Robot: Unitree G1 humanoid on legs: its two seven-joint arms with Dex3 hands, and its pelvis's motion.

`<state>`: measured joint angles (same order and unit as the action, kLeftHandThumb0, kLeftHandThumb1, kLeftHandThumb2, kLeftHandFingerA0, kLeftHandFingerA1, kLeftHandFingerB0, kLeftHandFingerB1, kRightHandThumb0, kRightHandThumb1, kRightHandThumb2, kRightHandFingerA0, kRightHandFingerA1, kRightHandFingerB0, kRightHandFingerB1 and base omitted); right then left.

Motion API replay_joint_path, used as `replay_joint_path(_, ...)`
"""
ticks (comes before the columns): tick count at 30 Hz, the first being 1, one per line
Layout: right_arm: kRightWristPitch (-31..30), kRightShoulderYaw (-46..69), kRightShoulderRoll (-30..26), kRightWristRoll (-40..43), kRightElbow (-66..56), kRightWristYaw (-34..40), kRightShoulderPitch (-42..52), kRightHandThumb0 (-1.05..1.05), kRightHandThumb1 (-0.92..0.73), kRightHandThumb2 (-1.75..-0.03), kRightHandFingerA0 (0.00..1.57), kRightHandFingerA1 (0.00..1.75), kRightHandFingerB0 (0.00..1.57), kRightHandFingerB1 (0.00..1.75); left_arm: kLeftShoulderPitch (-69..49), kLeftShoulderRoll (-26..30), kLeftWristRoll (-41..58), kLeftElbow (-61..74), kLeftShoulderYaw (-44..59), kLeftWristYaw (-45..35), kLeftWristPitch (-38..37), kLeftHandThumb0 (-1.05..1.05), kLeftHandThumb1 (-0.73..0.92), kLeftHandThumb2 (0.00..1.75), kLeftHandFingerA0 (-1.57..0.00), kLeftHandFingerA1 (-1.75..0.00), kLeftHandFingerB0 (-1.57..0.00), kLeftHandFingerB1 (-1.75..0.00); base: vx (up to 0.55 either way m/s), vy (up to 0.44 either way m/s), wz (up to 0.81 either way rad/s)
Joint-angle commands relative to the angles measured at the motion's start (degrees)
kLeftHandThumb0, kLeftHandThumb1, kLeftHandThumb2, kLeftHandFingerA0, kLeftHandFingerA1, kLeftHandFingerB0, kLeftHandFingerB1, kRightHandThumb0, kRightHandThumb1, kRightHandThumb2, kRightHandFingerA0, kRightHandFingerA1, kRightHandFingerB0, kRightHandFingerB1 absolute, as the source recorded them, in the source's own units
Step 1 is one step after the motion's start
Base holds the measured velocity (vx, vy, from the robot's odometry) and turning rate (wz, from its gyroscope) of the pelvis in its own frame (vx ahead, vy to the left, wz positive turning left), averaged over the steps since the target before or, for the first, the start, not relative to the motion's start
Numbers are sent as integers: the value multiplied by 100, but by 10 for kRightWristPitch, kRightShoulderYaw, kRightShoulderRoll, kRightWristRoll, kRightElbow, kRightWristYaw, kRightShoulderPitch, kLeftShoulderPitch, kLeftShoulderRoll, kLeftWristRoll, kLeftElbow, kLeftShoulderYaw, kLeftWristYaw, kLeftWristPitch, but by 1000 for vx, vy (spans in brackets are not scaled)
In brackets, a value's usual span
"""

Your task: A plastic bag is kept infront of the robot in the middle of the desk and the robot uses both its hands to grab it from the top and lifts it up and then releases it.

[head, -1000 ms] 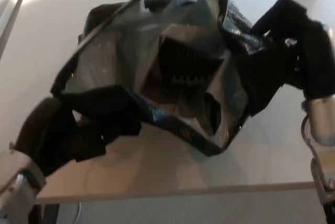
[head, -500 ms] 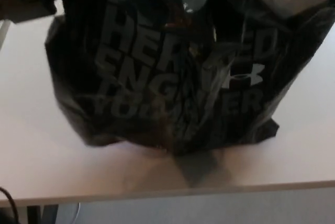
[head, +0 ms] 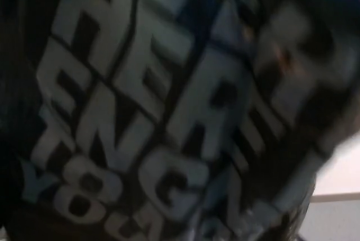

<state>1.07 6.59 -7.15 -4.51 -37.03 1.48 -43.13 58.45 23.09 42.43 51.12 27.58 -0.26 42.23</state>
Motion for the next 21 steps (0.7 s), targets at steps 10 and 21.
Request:
replay_joint_path(10,-31,13,-4,28,-86,2,-21,-37,-63,-60,97,170,67,160,19,72,212,47,27,201,17,-24,58,60,-95,-173,-72,-155,0,0,0)
replay_joint_path(21,-41,8,-3,29,-89,2,-29,-37,-63,-60,97,170,67,160,4,140,288,43,28,262,-20,-24,58,60,-95,-173,-72,-155,0,0,0)
